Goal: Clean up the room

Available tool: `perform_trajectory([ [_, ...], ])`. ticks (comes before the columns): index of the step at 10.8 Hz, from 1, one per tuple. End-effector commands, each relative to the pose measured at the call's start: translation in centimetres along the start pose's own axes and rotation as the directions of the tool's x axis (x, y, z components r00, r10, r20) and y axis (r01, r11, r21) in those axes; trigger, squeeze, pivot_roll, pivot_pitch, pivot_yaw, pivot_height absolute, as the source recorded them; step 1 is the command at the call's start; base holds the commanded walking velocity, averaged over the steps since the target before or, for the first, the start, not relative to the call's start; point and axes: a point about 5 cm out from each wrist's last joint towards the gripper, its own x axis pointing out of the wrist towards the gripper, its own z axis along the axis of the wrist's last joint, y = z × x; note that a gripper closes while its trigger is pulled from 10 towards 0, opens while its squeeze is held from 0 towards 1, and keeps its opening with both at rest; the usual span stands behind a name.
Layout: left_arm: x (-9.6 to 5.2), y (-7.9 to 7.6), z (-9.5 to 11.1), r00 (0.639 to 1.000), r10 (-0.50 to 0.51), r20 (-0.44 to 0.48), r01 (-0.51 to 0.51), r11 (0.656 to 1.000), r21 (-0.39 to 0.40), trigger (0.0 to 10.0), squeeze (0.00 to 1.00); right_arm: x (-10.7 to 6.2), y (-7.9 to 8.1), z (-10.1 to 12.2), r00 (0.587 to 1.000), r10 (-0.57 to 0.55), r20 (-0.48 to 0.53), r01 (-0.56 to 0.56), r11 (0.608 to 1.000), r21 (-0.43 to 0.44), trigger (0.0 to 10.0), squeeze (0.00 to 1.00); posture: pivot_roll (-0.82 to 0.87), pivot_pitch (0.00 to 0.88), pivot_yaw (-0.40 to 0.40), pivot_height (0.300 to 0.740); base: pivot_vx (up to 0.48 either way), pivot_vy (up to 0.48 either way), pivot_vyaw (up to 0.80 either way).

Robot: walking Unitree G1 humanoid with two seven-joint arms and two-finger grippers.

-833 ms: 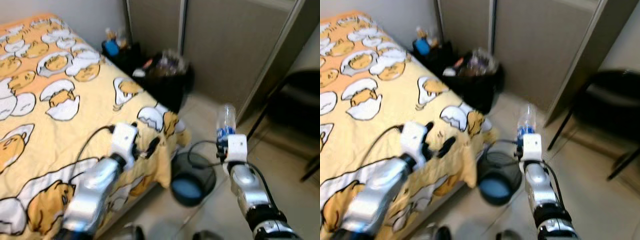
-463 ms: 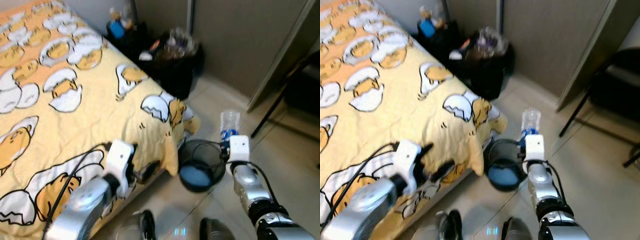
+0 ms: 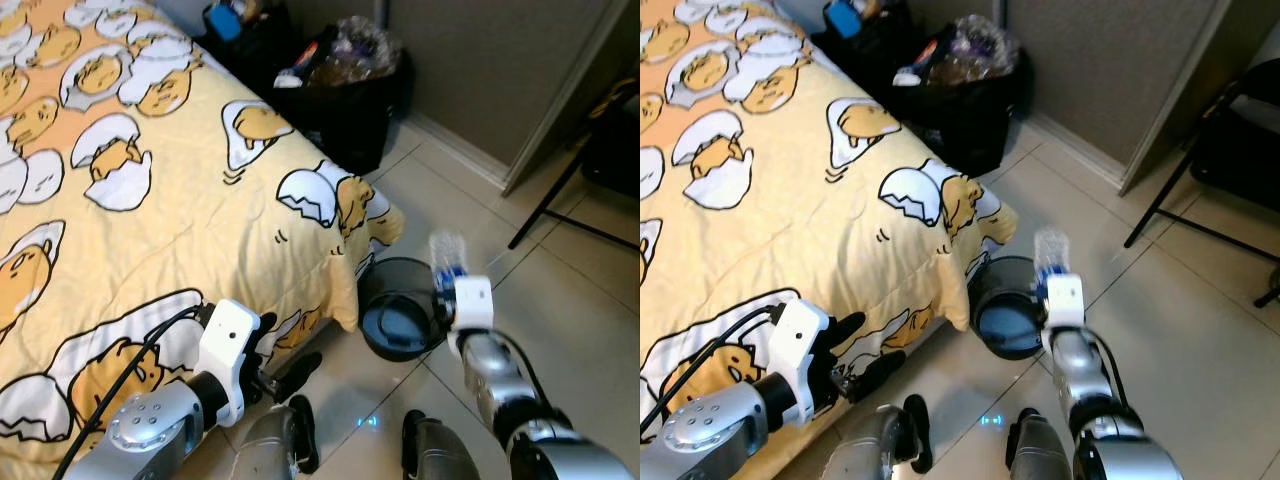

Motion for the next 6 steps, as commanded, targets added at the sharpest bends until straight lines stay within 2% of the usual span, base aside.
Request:
perform_trajectory([
  [1,-0.6,0.1,-0.1,1.000,0.011,-0.016,-0.011,1.000,-0.008,10.0,0.00,0.0,0.2,0.1,1.000,0.012,0.026,-0.011,1.000,-0.017,10.0,1.00,0.16,0.313,0.147,0.740,0.000,0.000,0.00],
  [4,-0.3,0.0,0.0,1.000,0.016,-0.025,-0.016,1.000,-0.015,10.0,0.00,0.2,-0.4,0.9,0.998,0.001,0.059,0.001,1.000,-0.021,10.0,1.00,0.15,0.308,0.138,0.740,0.000,0.000,0.00],
  [6,0.8,0.7,0.3,1.000,0.017,-0.018,-0.018,1.000,-0.015,10.0,0.00,0.3,-0.8,1.2,0.997,-0.032,0.070,0.033,0.999,-0.015,10.0,1.00,0.15,0.264,0.134,0.740,0.000,0.000,0.00],
])
